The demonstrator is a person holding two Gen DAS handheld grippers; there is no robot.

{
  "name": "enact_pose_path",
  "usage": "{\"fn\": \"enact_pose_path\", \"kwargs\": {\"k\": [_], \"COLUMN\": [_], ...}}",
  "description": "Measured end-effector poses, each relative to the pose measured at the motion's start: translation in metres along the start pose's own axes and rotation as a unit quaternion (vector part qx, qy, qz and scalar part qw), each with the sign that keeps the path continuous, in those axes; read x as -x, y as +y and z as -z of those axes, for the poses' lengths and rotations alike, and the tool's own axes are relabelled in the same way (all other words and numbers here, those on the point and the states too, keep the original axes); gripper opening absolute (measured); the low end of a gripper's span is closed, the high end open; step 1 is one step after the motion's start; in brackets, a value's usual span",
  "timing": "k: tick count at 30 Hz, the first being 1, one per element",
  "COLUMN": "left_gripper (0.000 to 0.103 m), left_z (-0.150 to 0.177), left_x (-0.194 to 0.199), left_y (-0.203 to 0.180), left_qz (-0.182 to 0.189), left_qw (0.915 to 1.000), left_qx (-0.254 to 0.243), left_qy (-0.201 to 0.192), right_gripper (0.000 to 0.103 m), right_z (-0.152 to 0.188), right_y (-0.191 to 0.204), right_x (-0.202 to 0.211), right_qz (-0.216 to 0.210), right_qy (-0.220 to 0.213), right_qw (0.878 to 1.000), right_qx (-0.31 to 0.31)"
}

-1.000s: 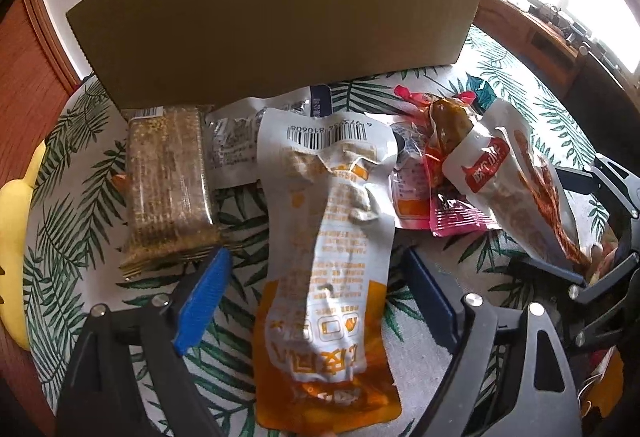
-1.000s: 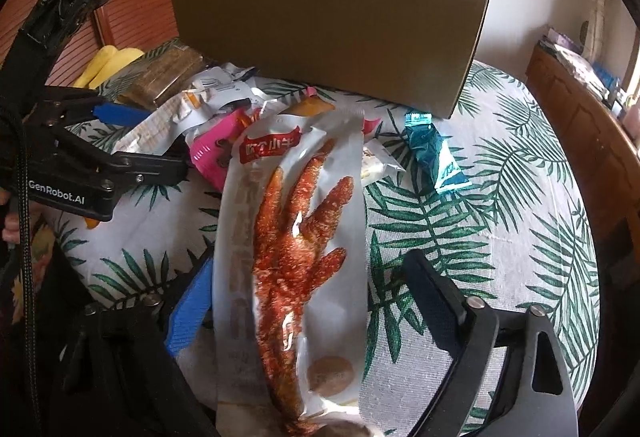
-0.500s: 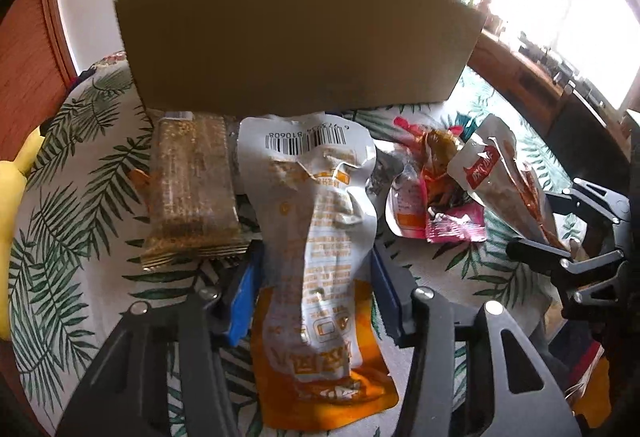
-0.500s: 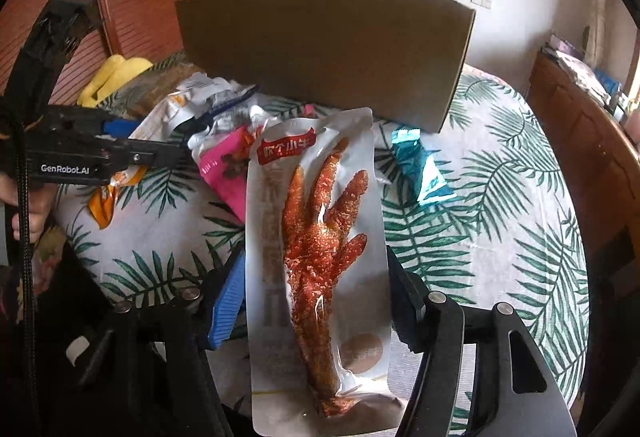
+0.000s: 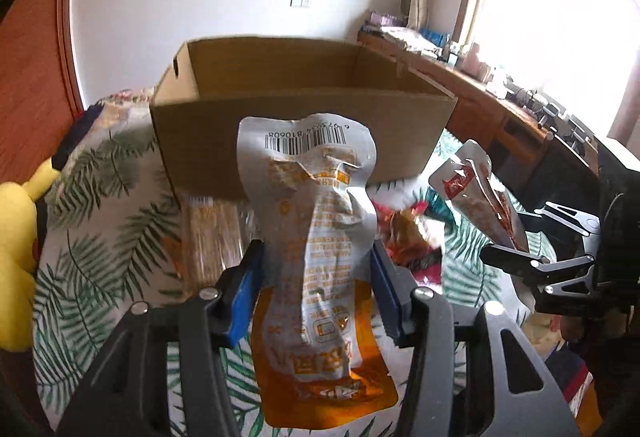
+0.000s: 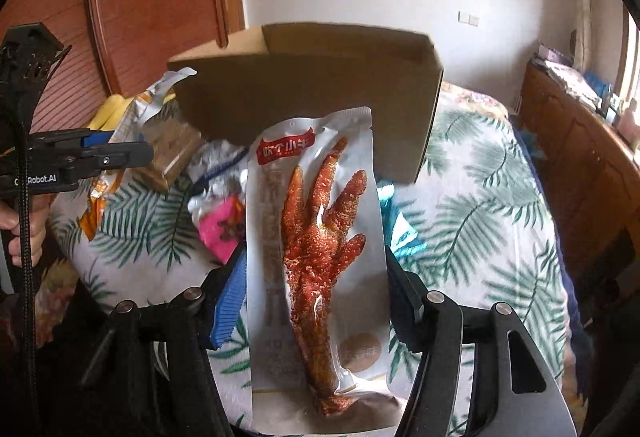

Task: Organize snacks
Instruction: 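Carry both packets over the box and open both tools to drop them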

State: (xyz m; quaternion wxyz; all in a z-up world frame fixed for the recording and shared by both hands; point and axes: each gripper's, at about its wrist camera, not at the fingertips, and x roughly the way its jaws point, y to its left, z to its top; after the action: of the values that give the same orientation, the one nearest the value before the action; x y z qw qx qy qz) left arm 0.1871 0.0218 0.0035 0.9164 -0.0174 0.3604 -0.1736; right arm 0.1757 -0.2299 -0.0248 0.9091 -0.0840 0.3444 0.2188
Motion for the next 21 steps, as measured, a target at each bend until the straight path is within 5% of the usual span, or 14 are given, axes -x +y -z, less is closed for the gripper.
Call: {"fn": "enact_pose_path", "kwargs": {"k": [21], "left_gripper": [0.051], "left_z": [-0.099], "left_x": [-0.001], "left_y": [0.015], "left_qz": [-0.018], "left_qw": [0.9989], "left_qx": [-0.003], "left_qy": [-0.044], "right_gripper": [0.064], "right_z": [-0.100], "right_y": [-0.010], "right_x": [-0.002], "right_qz": [0.023], "right_qy": [-0.037], "right_qw": [0.999], "right_qx": [0.029]}}
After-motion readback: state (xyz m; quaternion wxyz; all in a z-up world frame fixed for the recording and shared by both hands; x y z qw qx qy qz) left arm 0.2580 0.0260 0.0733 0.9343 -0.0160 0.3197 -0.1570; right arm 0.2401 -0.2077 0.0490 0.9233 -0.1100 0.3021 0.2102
